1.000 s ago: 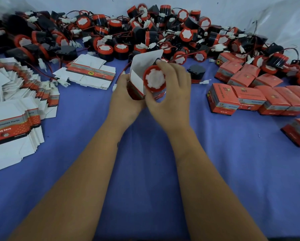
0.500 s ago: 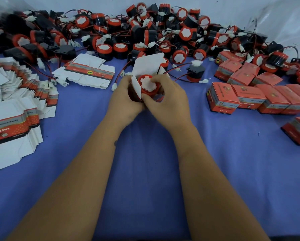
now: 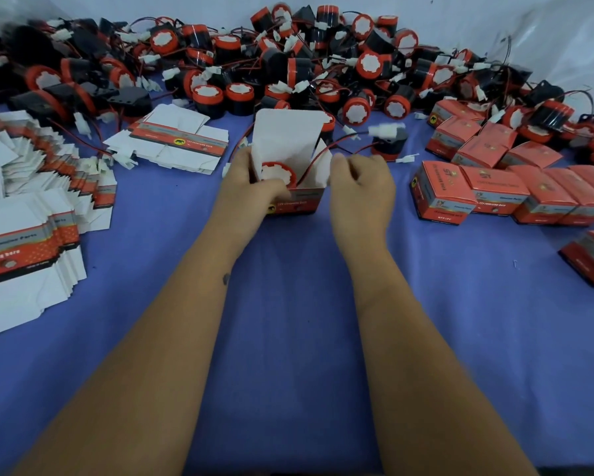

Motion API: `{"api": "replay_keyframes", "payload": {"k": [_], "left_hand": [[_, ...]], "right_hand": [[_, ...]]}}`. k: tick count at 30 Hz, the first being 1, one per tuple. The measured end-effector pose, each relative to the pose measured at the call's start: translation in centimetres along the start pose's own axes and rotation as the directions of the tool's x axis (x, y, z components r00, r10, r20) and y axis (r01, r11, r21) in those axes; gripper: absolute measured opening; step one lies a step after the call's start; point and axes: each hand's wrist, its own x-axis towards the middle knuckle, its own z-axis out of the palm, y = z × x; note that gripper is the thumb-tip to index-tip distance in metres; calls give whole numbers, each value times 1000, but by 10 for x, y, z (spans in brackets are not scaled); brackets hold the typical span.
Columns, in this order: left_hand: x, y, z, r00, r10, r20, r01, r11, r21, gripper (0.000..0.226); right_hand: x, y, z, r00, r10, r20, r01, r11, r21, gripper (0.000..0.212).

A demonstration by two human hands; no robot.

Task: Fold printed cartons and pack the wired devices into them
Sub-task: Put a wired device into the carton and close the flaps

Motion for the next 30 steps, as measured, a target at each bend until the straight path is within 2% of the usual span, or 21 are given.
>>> {"api": "replay_keyframes", "payload": {"k": [2, 3, 4, 5, 7, 9, 13, 14, 16, 17, 20, 22, 24, 27, 30], "left_hand": [[1, 3, -2, 999, -30, -22, 28, 997, -65, 43], [2, 5, -2, 999, -40, -31, 37, 996, -82, 45], [1, 6, -2, 998, -44, -33, 41, 995, -87, 47], [0, 8, -2, 998, -46, -31, 43, 996, -84, 49], [-2, 9, -2, 998, -56, -28, 52, 994, -100, 51], [-3, 9, -1, 998, -53, -31, 50, 993, -112, 42], [-1, 4, 3, 998, 9, -65, -9, 1000, 0, 43], [-1, 3, 3, 997, 21, -68, -20, 1000, 23, 44], [0, 3, 4, 997, 31, -66, -26, 998, 62, 46], [1, 3, 4, 998, 31, -63, -26, 996, 81, 46], [1, 2, 4, 998, 50, -45, -45, 994, 97, 45], [0, 1, 4, 997, 61, -37, -57, 995, 84, 43], [0, 0, 4, 997, 68, -41, -65, 995, 71, 43], [1, 0, 5, 996, 65, -57, -61, 996, 65, 43], [1, -1, 6, 996, 59, -65, -56, 997, 47, 44]], "right_hand": [[4, 0, -6, 984, 180, -20, -172, 964, 202, 35], [7, 0, -8, 972, 234, -9, -218, 920, 325, 21], [8, -3, -11, 965, 262, 10, -239, 864, 442, 9], [10, -5, -13, 966, 254, 35, -234, 816, 528, 14], [12, -7, -17, 981, 163, 106, -193, 756, 625, 30], [11, -9, -20, 981, 39, 190, -160, 717, 678, 36], [8, -10, -21, 921, -151, 358, -192, 624, 758, 45], [8, -10, -21, 907, -172, 384, -197, 633, 749, 50], [9, -10, -19, 902, -138, 409, -194, 718, 669, 59], [8, -12, -17, 913, -103, 396, -178, 772, 610, 55], [1, -21, -10, 953, -87, 290, -83, 848, 524, 15], [-3, -23, -5, 967, -126, 221, 29, 918, 395, 14], [-3, -20, 0, 971, -175, 164, 144, 972, 185, 18], [-3, -11, 1, 964, -242, 106, 245, 969, -14, 38], [0, -5, 0, 930, -347, 120, 366, 904, -220, 35]]}}
